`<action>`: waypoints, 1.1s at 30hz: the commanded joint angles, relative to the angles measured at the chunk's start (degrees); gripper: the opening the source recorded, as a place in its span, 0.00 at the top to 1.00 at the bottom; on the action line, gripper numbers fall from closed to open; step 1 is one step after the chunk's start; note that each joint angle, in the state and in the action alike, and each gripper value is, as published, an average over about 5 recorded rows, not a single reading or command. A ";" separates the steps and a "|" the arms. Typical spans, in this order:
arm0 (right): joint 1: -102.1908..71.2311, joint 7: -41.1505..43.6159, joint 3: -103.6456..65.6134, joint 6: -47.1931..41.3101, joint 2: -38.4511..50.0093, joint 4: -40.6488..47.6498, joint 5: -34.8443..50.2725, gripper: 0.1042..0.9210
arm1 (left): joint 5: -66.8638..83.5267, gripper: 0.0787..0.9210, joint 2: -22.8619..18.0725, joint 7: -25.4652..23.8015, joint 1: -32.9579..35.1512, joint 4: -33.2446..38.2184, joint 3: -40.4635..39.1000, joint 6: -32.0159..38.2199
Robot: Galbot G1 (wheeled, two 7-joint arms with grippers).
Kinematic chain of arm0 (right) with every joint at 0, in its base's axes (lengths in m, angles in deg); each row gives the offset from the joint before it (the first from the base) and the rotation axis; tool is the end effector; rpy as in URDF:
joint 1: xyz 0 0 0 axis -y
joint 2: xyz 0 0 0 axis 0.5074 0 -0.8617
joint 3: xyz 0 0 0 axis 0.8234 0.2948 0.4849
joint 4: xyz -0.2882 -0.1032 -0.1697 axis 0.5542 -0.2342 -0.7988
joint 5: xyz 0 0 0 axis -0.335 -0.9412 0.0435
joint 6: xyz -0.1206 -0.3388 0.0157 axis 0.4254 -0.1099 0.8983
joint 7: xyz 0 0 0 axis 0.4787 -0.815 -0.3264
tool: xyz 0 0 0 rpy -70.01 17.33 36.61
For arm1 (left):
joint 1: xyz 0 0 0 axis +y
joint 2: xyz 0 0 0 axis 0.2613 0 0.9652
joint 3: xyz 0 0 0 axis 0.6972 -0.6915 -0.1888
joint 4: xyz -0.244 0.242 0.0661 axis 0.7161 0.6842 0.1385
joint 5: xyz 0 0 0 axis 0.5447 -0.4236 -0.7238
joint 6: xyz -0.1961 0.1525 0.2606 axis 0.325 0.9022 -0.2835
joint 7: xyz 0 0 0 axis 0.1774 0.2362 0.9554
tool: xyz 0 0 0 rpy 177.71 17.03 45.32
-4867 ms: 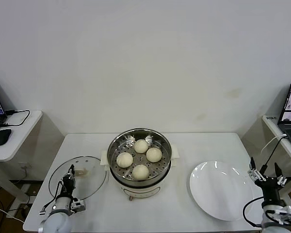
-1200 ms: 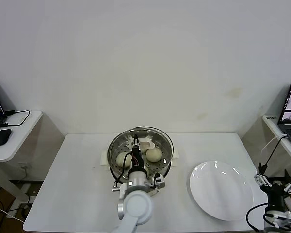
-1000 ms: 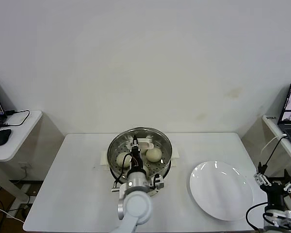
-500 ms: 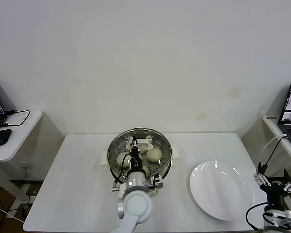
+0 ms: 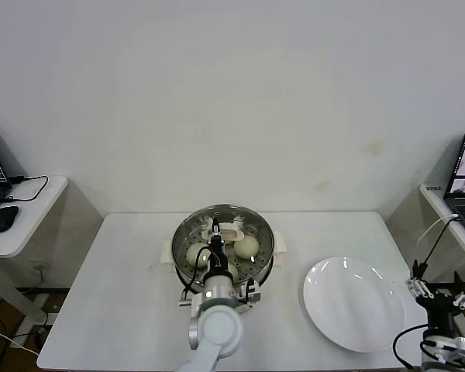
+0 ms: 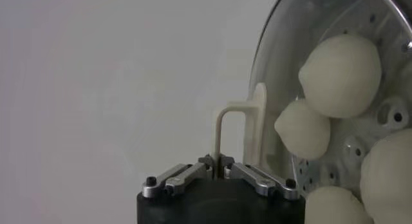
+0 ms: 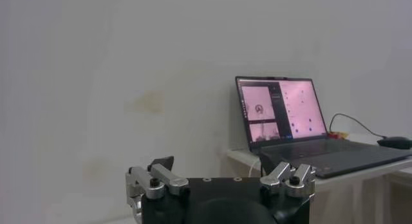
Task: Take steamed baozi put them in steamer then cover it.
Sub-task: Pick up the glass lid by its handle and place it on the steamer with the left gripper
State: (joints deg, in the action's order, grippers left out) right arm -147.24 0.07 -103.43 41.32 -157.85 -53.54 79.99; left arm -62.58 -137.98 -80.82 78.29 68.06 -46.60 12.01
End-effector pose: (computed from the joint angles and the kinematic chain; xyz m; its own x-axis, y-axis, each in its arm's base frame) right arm 0.1732 -0.1739 -0.3162 -0.9131 0.4012 -0.0734 0.4010 0.9159 0.0177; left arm 0.2928 -0.1713 -0.2757 -0.9954 -0.0898 0.0331 0.0300 0.0357 0.9989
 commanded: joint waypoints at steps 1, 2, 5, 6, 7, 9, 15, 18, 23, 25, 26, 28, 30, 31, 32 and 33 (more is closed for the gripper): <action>0.07 -0.03 -0.07 -0.02 0.05 0.01 0.05 0.12 | -0.07 0.94 -0.01 0.55 0.12 -0.40 0.07 0.47; 0.06 -0.03 -0.07 -0.03 0.04 0.01 0.06 0.12 | -0.12 0.94 -0.01 0.71 0.17 -0.46 0.06 0.65; 0.04 -0.03 -0.11 -0.03 0.03 -0.02 0.08 0.12 | -0.33 0.94 0.01 0.86 0.37 -0.42 -0.02 1.05; 0.04 -0.03 -0.14 -0.03 0.03 -0.03 0.09 0.12 | -0.42 0.94 0.03 0.73 0.43 -0.32 -0.05 1.10; 0.03 -0.03 -0.18 -0.03 0.04 -0.03 0.11 0.12 | -0.51 0.94 0.06 0.54 0.48 -0.20 -0.08 1.15; 0.04 -0.03 -0.25 -0.02 0.04 -0.03 0.13 0.12 | -0.63 0.94 0.10 0.30 0.56 0.09 -0.14 1.27; 0.05 -0.02 -0.29 -0.02 -0.04 -0.02 0.13 0.12 | -0.51 0.82 0.29 -0.40 0.91 1.97 -0.70 1.45; 0.03 -0.02 -0.30 -0.01 -0.04 -0.02 0.13 0.12 | -0.30 0.72 0.58 -0.73 1.30 3.11 -1.13 1.46; 0.02 -0.02 -0.35 -0.03 0.03 -0.01 0.14 0.12 | 0.11 0.55 1.29 -1.32 2.31 5.47 -1.94 1.46; 0.04 -0.02 -0.35 -0.04 0.02 -0.01 0.13 0.12 | 0.32 0.47 1.58 -1.53 2.94 6.82 -2.29 1.48; 0.06 -0.03 -0.34 -0.05 0.01 -0.01 0.13 0.12 | 0.46 0.44 1.72 -1.59 3.29 7.50 -2.43 1.49; 0.08 -0.03 -0.34 -0.09 0.00 -0.03 0.12 0.12 | 0.71 0.37 2.06 -1.78 4.09 9.01 -2.67 1.55; 0.08 -0.02 -0.35 -0.13 0.02 -0.04 0.12 0.12 | 1.07 0.31 2.44 -2.07 4.80 10.38 -2.83 1.59; 0.07 -0.02 -0.35 -0.15 0.03 -0.05 0.11 0.12 | 1.23 0.27 2.66 -2.21 5.16 11.04 -2.86 1.60; 0.05 -0.01 -0.36 -0.16 0.04 -0.05 0.11 0.12 | 1.39 0.24 2.86 -2.31 5.48 11.61 -2.87 1.61; 0.02 -0.01 -0.36 -0.17 0.06 -0.07 0.11 0.12 | 1.57 0.21 3.11 -2.37 5.88 12.28 -2.85 1.63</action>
State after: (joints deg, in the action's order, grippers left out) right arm -147.19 0.05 -103.78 41.19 -157.85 -53.53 80.10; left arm -61.78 -135.85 -82.63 81.73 74.56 -49.13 13.59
